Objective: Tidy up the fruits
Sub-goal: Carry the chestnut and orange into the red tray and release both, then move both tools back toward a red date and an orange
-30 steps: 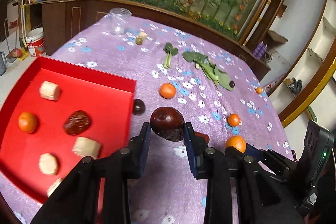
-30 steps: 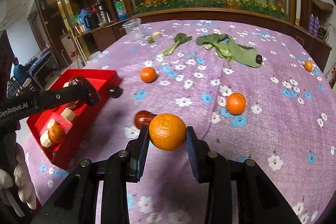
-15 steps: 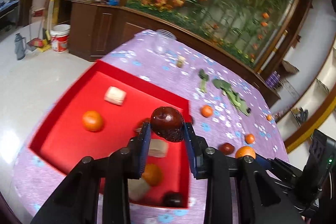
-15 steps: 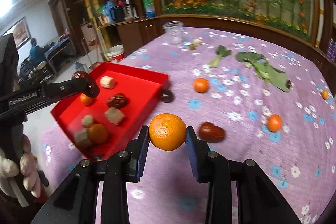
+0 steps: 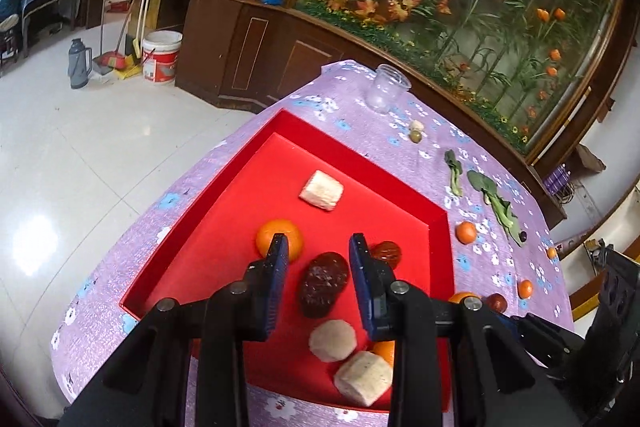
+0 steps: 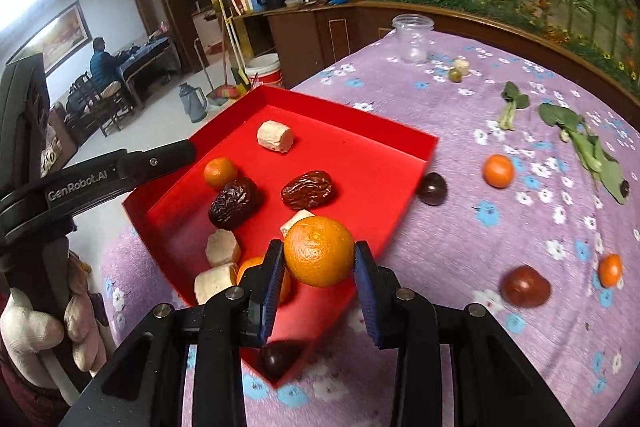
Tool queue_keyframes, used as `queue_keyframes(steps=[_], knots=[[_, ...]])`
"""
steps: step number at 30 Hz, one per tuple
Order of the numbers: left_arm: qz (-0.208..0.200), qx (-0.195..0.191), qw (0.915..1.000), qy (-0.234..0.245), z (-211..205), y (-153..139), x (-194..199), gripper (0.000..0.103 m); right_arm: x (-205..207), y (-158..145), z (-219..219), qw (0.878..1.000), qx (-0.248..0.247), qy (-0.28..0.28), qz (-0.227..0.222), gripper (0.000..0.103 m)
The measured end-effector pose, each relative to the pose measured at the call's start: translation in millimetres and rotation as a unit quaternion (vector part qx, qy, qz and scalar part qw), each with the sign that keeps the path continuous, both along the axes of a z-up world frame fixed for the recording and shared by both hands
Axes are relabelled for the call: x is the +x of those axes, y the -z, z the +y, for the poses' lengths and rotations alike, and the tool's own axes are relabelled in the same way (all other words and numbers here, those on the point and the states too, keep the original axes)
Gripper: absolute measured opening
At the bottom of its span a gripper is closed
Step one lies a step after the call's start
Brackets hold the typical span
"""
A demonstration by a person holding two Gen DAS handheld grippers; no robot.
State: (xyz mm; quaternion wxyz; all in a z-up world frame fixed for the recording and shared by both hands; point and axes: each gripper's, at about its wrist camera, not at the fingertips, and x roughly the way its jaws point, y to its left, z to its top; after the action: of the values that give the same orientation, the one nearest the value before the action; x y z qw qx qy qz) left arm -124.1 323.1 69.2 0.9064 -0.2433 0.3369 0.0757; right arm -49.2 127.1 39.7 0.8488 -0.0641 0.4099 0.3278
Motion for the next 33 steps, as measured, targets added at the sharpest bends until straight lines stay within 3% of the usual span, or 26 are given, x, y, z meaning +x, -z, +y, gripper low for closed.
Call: queue_keyframes(steps=[9,13,25,33], knots=[[0.006,-0.01,0.9999,0.003,8,8,3,0.032,36,16,11,0.999,-0.008,0.03,0.023,0.038],[0.01,-0.006,0.9999,0.006,6,10,8,0.047,50,16,15,0.999,0.002,0.036,0.027,0.039],[0.019,-0.008,0.9998,0.005,3,14,14,0.06,64,12,10,0.998,0.023,0.054,0.031,0.05],[0.034,0.024,0.9991,-0.003,-12,5,13,0.08,52,0,-19,0.996,0.041,0.071,0.028,0.052]])
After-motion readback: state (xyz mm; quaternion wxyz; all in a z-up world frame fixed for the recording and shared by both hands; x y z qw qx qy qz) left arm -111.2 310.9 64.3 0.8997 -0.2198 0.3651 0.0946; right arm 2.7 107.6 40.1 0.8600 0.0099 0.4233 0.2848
